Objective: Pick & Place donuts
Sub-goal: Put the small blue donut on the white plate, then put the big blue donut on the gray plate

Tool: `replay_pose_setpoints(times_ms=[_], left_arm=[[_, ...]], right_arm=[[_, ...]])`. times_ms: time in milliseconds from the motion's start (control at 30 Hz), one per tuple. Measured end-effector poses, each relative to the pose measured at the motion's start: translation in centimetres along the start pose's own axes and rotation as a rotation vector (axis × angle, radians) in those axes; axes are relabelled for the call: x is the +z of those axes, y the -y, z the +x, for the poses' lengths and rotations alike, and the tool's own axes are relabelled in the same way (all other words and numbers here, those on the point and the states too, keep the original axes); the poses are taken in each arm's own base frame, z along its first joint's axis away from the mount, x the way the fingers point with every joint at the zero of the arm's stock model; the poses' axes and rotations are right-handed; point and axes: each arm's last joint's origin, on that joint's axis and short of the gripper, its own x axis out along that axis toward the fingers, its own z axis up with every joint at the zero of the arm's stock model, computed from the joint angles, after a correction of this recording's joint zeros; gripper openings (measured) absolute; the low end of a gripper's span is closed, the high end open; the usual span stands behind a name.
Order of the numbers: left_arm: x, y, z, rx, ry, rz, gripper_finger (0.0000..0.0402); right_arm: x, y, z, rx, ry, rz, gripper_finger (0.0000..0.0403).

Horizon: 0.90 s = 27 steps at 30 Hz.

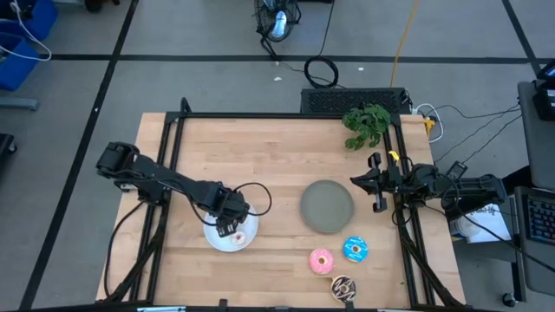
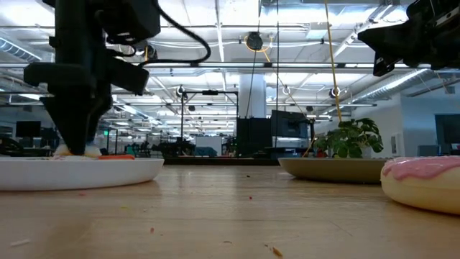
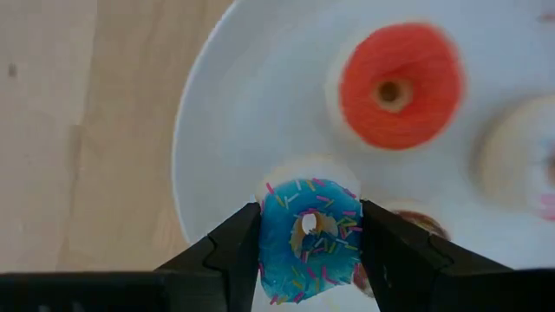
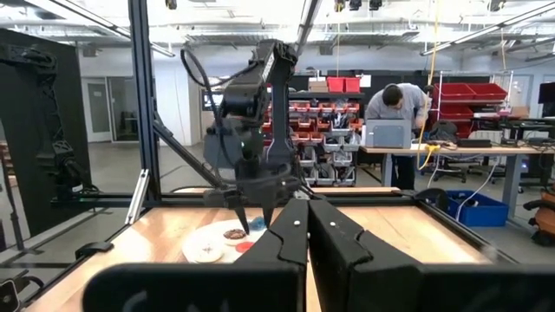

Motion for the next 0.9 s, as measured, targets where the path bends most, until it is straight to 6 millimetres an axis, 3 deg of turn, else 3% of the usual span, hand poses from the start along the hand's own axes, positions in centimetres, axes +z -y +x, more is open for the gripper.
replay_pose_setpoints(times_ms=[333,667,900], left_arm=[[-0.19,-0.10,0.54,-0.017,0.008,-0.013,0.0184],[-0.13,-0.21,0.54,0.018,0.031,-0.018,0.0263],[-0.46,-0.41,1.13,0.030,0.028,-0.030,0.0284]], right_arm=[[0.02,0.01,0.00,-0.001,0.001,0.000,0.0000],[0.01,0.01,0.00,-0.001,0.000,-0.001,0.0000],[0.02,0.01,0.00,-0.001,0.001,-0.002,0.0000]])
